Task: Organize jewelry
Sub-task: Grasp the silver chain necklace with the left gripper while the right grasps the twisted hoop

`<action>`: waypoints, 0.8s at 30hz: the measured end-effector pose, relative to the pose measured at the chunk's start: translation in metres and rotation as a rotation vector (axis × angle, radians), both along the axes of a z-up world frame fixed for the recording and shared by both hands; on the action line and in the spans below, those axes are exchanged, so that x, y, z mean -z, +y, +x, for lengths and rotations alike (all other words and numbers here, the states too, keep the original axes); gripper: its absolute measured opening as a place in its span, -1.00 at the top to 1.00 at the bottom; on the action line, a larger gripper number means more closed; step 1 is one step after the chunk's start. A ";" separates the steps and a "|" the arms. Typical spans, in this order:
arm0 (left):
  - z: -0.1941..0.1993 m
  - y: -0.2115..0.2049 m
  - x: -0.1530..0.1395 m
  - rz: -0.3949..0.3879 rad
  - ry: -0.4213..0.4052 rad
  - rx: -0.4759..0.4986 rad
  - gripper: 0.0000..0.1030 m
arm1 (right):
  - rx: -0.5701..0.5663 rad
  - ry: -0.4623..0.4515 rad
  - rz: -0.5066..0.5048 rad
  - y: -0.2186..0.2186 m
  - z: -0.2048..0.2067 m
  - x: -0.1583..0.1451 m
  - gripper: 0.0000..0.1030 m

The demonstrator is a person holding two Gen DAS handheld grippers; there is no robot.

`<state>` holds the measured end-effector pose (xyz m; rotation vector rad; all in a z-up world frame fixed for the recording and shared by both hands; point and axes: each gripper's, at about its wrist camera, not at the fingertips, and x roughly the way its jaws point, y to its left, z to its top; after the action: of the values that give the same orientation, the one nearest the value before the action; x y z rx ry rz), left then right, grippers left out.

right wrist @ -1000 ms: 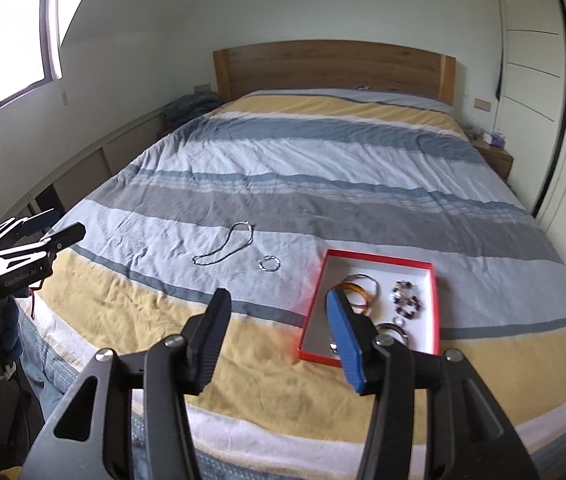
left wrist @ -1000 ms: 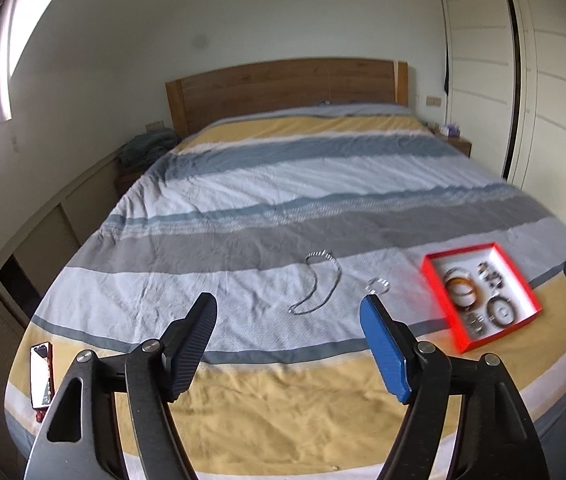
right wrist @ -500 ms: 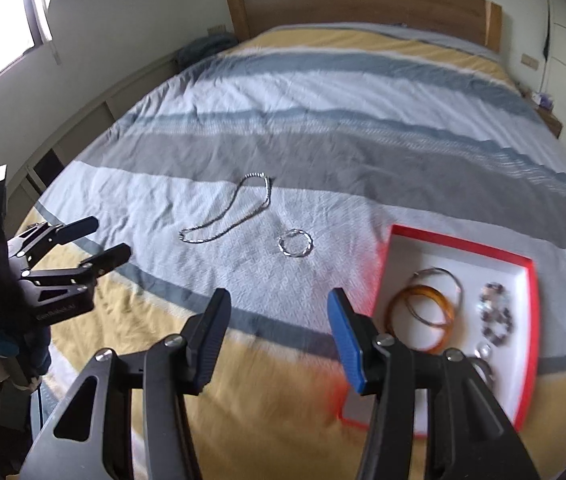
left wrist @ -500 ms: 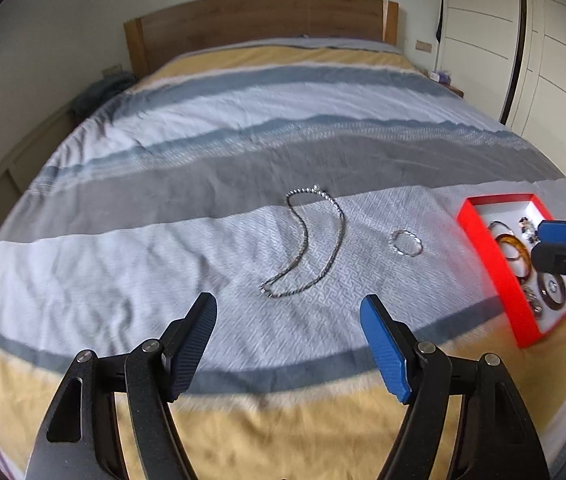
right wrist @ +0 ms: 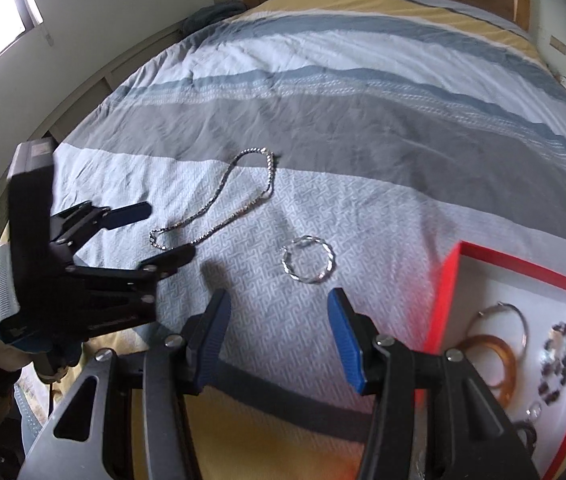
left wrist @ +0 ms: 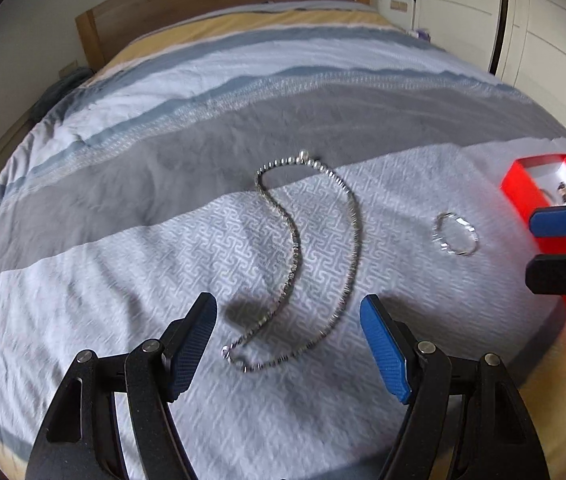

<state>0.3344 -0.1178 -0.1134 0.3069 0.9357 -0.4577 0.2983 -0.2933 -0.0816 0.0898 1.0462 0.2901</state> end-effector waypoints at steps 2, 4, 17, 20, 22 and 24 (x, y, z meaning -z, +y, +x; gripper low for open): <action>0.007 -0.001 0.008 0.003 0.013 0.002 -0.44 | -0.002 0.011 -0.003 0.002 0.006 0.005 0.06; 0.011 -0.001 0.012 -0.006 0.016 0.003 -0.44 | -0.005 0.020 -0.002 0.003 0.012 0.010 0.06; 0.021 0.007 0.022 -0.067 0.022 0.001 -0.26 | 0.050 0.090 -0.019 0.001 0.044 0.041 0.06; 0.021 0.009 0.022 -0.073 0.022 -0.005 -0.12 | 0.055 0.097 -0.027 0.002 0.050 0.045 0.06; 0.021 0.009 0.021 -0.073 0.022 -0.007 0.00 | 0.056 0.102 -0.029 0.002 0.052 0.047 0.06; 0.022 0.009 0.021 -0.074 0.021 -0.010 0.23 | 0.058 0.103 -0.033 0.003 0.053 0.049 0.08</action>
<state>0.3561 -0.1089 -0.1340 0.2302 0.9379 -0.4861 0.3509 -0.2902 -0.1307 0.1060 1.1485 0.2176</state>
